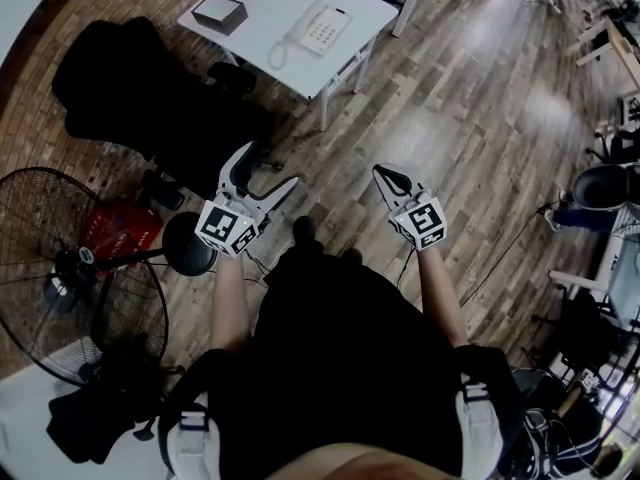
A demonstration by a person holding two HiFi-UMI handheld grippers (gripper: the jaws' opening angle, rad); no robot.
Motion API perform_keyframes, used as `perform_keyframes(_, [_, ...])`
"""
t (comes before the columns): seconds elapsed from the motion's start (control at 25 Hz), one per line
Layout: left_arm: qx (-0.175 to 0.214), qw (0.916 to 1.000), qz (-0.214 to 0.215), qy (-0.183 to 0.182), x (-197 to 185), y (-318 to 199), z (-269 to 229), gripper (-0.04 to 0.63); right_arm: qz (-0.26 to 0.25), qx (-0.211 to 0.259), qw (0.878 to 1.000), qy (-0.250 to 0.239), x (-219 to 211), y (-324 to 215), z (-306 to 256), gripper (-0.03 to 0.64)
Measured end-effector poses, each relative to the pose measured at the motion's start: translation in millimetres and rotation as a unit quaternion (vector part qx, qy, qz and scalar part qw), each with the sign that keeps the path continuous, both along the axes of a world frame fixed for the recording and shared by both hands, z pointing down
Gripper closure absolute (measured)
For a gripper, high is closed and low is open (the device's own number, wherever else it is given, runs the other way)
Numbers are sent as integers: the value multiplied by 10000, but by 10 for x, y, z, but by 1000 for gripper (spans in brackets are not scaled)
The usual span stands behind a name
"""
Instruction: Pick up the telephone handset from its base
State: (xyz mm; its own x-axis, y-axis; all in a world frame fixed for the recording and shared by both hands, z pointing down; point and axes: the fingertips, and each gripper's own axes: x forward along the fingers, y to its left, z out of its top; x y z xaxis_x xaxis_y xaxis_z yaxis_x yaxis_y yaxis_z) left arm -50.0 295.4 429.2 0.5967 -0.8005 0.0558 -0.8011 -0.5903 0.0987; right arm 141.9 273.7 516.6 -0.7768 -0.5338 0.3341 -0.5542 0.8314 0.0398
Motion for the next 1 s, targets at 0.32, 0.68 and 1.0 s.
perform_keyframes(0.32, [-21,9998,208,14,-245,-436,12,170,265,68,9996,43,-177,-334,-27,618])
perform_keyframes(0.68, [-51,9991,418,-27,-495,-757,71,170,562,-33,9984,84,-383,-511,52,619])
perform_keyframes(1.0, [6,9983,583,5,-695,-892,68,170,721,2,9974,69,-580,-622,92,618])
